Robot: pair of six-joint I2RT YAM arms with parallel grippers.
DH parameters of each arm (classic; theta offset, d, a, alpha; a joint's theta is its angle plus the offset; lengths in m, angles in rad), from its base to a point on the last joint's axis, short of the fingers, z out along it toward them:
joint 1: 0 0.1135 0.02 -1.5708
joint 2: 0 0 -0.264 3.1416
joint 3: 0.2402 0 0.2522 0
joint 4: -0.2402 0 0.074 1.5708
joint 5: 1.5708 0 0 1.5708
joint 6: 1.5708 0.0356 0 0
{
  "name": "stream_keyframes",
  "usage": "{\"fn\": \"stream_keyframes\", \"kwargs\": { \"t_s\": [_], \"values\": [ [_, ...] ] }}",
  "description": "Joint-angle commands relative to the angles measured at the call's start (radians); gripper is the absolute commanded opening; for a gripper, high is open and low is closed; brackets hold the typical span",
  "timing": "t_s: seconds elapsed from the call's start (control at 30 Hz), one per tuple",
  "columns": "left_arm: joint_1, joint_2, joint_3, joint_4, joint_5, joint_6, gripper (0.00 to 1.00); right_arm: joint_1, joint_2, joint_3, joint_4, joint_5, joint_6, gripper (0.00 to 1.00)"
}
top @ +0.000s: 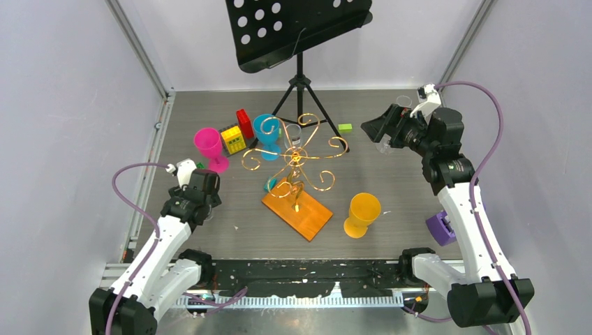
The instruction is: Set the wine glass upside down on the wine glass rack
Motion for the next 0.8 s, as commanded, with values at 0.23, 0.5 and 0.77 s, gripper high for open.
{"fn": "stream_keyframes", "kwargs": {
  "t_s": [0.23,0.5,0.77],
  "values": [
    [0.004,-0.030,0.014,0.042,-0.025,0.006,0.66,0.002,-0.018,-0.001,0.047,-0.015,0.007,0.95],
    [0.003,-0.065,0.035,0.048,0.026,0.021,0.62,0.002,-0.015,-0.002,0.050,-0.018,0.009,0.95],
    [0.002,-0.032,0.021,0.173,0.249,0.087,0.56,0.002,-0.008,-0.007,0.063,-0.027,0.015,0.95]
  ]
}}
